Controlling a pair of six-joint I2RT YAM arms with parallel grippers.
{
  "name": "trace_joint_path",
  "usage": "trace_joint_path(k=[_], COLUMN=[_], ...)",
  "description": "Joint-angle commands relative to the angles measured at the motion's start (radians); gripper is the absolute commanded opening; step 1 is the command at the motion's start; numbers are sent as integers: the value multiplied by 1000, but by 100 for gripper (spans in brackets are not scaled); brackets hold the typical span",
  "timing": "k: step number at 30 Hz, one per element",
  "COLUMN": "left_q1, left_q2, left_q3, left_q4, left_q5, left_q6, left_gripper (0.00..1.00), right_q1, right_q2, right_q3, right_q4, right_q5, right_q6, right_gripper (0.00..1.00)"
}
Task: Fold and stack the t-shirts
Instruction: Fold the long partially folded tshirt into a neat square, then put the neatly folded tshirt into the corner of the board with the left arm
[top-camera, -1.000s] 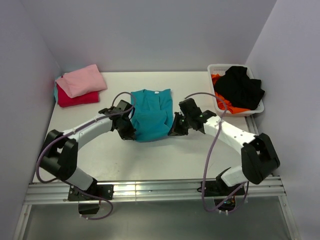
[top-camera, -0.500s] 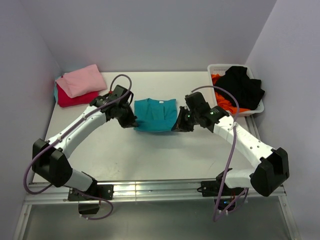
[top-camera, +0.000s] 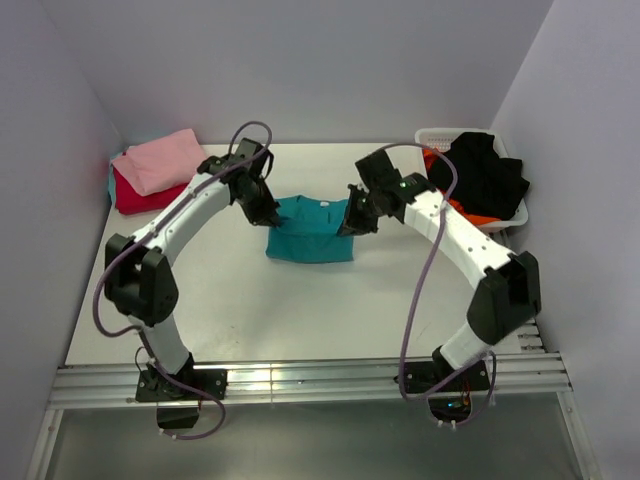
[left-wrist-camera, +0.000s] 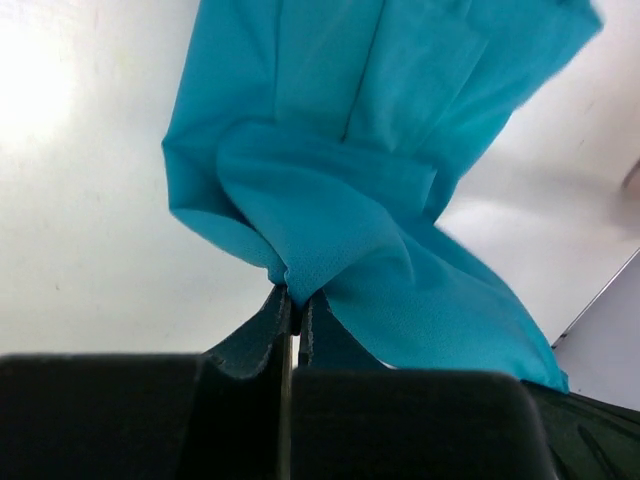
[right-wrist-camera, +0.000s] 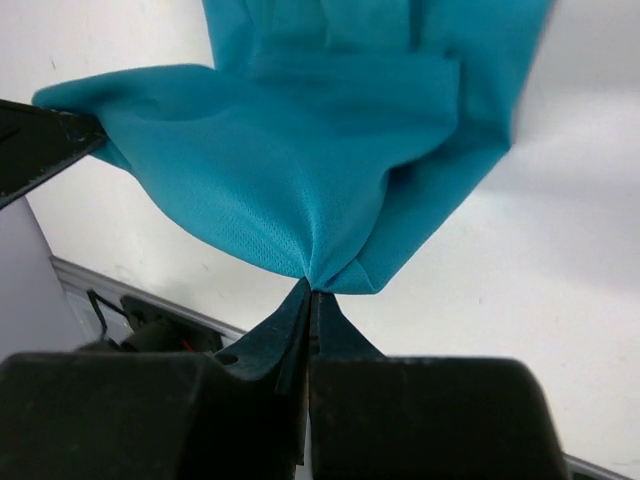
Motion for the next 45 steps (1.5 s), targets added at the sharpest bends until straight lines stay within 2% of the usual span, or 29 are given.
trace_joint_path(k=[1,2,3,4,5,6,7,8,9,10,12,13,14,16,17,20,23,30,37,43,45], left_q1=[63,90,104,115,141,156,172,196,207,218,250,255,265,282,299,299,288,270,216,207,206], left_q2=[147,198,254,315,440,511,644,697,734,743,675,562,508,402,380,300,221,170,220,288,337], left_q3=[180,228,282,405,473,552,726,806,863,870,763,591,506,352,324,224,60,-272,-330,-308,-262], left_q4=[17,20,21,21,29,27,-18,-37,-49,-25,48,96,184,202,179,176,250,516,682,788,777], left_q5=[23,37,43,51,77,99,100,93,94,115,128,120,104,94,83,54,91,188,186,192,189], left_q6=[69,83,113,124,152,155,155,160,152,141,126,129,131,137,166,230,252,183,137,68,65], left_gripper=[0,0,6,25,98,99,99,99,99,100,100,99,99,99,99,99,99,99,99,100,99], right_q1=[-62,-76,-106,-122,-137,-168,-183,-199,-214,-241,-259,-262,-262,-260,-260,-260,-260,-266,-282,-292,-297], right_q2=[138,191,304,369,519,598,676,800,845,870,829,783,681,594,532,436,349,267,198,163,164], right_q3=[198,262,403,478,672,780,888,1062,1124,1152,1041,955,768,613,505,336,194,109,86,48,47], right_q4=[-41,-67,-88,-104,-186,-240,-328,-361,-383,-392,-342,-294,-183,-74,-58,-24,28,19,-21,-45,-53], right_q5=[13,28,31,30,84,92,105,115,94,77,56,51,45,40,40,36,34,47,54,65,70], right_q6=[-59,-71,-74,-83,-74,-68,-62,-33,-22,-8,21,27,29,24,21,-2,-16,-39,-71,-92,-99], right_gripper=[0,0,0,0,7,37,56,92,98,98,98,98,98,98,98,98,98,98,98,98,98])
